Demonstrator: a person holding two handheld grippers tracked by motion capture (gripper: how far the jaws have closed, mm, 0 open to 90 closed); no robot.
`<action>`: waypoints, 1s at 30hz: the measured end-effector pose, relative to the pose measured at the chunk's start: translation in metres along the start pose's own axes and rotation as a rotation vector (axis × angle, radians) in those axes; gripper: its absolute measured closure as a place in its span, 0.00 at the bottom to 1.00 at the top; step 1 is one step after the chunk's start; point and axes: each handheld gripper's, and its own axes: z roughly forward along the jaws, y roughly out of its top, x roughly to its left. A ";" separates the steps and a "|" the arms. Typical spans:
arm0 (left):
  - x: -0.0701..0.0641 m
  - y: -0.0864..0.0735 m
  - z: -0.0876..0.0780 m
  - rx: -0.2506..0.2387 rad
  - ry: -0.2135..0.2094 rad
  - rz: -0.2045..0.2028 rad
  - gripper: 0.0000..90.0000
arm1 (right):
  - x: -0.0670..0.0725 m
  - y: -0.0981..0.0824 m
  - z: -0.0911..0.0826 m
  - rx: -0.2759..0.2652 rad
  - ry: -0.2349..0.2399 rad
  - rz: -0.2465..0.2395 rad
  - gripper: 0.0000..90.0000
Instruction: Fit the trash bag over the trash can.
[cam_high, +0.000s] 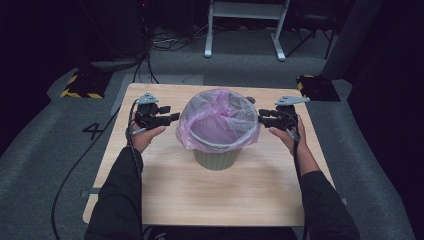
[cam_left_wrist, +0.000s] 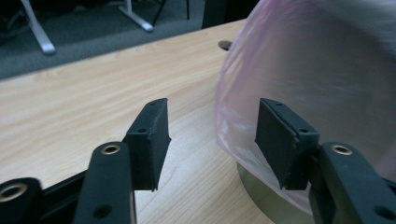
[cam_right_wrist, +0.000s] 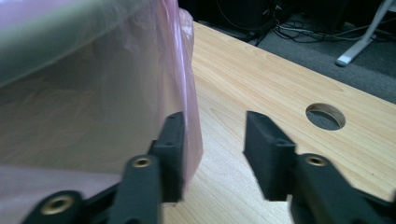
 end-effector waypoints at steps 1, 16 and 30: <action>-0.002 0.000 -0.004 -0.004 -0.006 0.009 0.47 | -0.001 0.000 -0.003 -0.001 0.006 -0.004 0.60; -0.052 -0.009 -0.047 -0.050 -0.104 0.183 0.27 | 0.021 -0.001 -0.055 -0.081 0.103 -0.155 0.34; -0.084 -0.014 -0.035 0.013 -0.145 0.266 0.36 | 0.071 -0.002 -0.057 -0.064 0.202 -0.343 0.25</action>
